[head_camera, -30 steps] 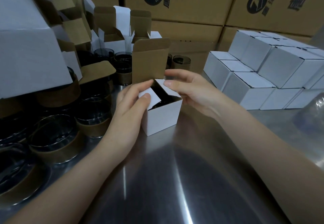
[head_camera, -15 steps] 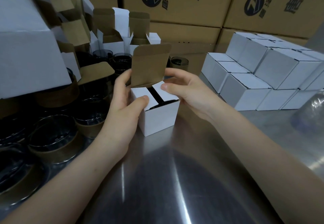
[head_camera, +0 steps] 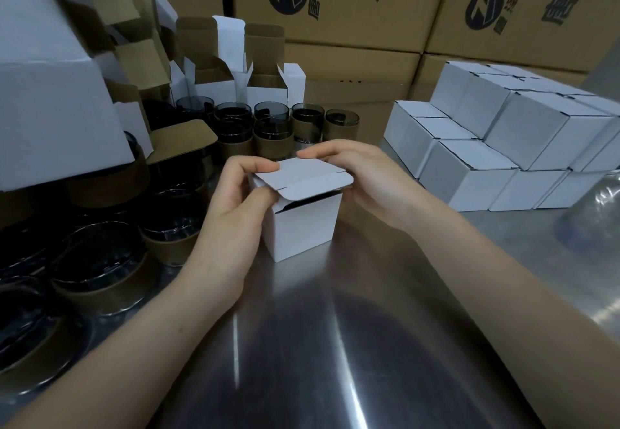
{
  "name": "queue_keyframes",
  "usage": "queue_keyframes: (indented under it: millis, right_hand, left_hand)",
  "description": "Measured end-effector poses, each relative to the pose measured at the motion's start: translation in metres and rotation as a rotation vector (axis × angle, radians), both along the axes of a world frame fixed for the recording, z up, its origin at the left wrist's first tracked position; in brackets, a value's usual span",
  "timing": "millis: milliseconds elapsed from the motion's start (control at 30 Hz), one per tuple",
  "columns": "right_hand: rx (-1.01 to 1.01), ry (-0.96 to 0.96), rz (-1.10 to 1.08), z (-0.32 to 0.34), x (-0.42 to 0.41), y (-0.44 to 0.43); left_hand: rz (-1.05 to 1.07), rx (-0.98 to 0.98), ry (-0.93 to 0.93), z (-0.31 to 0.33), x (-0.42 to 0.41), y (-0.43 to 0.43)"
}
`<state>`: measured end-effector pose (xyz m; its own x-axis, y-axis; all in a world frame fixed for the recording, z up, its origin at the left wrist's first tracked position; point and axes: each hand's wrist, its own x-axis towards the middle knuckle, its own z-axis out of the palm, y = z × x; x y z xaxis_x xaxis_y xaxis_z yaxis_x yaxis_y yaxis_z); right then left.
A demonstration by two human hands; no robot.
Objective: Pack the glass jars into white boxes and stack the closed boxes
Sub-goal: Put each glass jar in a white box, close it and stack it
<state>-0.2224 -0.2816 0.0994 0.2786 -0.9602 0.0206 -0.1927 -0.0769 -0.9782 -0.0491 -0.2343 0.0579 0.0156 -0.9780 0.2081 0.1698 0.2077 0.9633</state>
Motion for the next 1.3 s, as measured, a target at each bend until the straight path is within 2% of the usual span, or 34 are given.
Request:
queue_keyframes:
  millis: [167,300,467,600,1000,1300]
  right_hand:
    - [-0.006,0.086,0.077,0.0,-0.006,0.0]
    - [-0.024,0.113,0.19,-0.004,-0.014,-0.001]
    - [-0.06,0.144,0.221,-0.005,-0.015,-0.002]
    - [-0.088,0.13,0.227,-0.006,-0.015,-0.002]
    - [-0.097,0.191,0.356,-0.008,-0.027,-0.004]
    - [-0.168,0.181,0.303,-0.01,-0.025,-0.003]
  left_hand:
    - [0.047,0.034,0.036,0.0,0.002,0.0]
    - [-0.025,0.061,0.103,0.002,0.003,0.001]
    - [-0.072,0.038,-0.034,-0.003,0.002,0.007]
    - [-0.017,-0.004,-0.191,-0.002,0.001,0.009]
    - [0.064,-0.098,-0.297,-0.006,0.004,0.005]
    - [0.102,-0.126,-0.328,-0.005,0.004,0.007]
